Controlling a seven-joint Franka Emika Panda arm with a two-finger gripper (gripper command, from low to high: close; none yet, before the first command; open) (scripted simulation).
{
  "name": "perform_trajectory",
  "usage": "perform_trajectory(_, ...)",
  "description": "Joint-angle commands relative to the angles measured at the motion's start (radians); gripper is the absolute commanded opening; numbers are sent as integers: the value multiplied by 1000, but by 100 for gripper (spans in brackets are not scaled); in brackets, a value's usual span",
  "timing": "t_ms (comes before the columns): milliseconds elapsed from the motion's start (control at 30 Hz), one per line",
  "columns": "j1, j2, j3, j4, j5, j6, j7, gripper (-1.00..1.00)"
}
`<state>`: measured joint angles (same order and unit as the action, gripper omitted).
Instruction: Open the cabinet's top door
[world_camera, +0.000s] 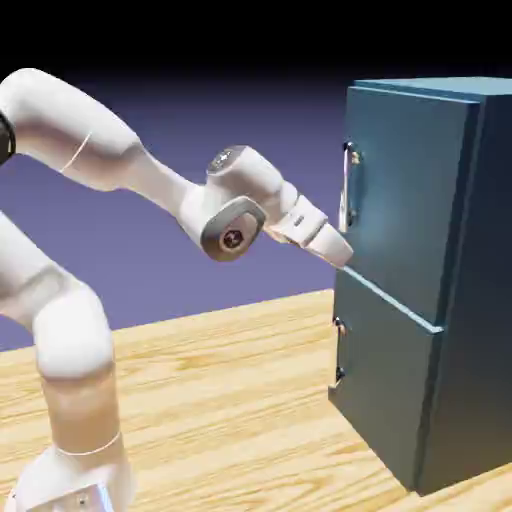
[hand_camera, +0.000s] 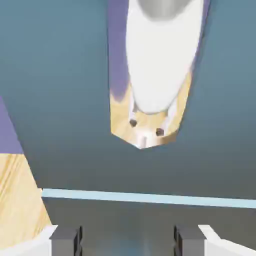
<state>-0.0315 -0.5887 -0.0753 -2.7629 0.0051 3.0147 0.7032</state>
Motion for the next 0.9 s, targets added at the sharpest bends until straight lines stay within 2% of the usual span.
perform_trajectory(0, -26, -12, -13, 9, 29, -6, -6, 0)
perform_trajectory(867, -378, -237, 332, 109, 1162, -144, 542, 0)
